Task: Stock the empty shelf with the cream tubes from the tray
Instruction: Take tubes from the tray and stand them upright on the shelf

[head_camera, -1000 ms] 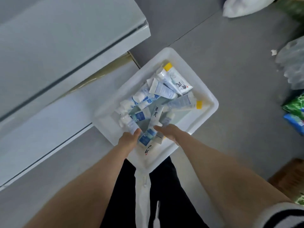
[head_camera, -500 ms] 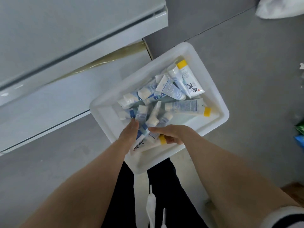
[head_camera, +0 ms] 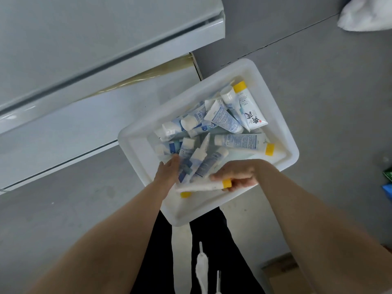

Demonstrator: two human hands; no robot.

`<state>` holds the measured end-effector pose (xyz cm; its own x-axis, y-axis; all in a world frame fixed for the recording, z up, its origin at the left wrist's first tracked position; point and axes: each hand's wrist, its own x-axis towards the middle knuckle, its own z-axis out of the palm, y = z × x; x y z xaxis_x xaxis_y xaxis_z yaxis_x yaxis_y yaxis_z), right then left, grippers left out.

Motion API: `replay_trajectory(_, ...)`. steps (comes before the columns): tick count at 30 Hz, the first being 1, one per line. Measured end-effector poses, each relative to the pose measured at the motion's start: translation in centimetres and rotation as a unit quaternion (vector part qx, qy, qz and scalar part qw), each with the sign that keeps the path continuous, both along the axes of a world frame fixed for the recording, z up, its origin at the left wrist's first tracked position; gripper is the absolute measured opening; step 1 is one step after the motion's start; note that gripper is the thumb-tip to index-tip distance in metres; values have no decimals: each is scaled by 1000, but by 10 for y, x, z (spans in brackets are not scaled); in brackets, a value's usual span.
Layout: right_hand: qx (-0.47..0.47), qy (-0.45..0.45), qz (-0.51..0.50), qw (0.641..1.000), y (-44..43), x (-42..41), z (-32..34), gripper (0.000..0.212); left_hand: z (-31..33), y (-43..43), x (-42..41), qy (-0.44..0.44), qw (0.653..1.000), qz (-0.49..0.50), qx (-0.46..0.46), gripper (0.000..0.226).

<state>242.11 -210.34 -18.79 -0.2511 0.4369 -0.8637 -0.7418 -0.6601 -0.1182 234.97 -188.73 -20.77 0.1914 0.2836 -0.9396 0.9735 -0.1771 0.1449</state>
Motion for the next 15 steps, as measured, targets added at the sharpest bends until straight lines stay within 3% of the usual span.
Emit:
replay_trajectory(4, 43, 7, -198, 979, -37, 20, 7, 87, -2, -4, 5, 29, 999, 34, -24, 58)
replay_trajectory(9, 18, -48, -265, 963, -39, 16, -3, 102, -6, -8, 6, 45, 997, 57, 18, 76)
replay_trajectory(12, 7, -47, -270, 962, -31, 5, -6, 100, -6, -5, 9, 53, 997, 42, 37, 78)
replay_trajectory(15, -7, -46, -282, 958, -22, -7, -7, 79, -3, -4, 6, 63, 995, 66, -28, 76)
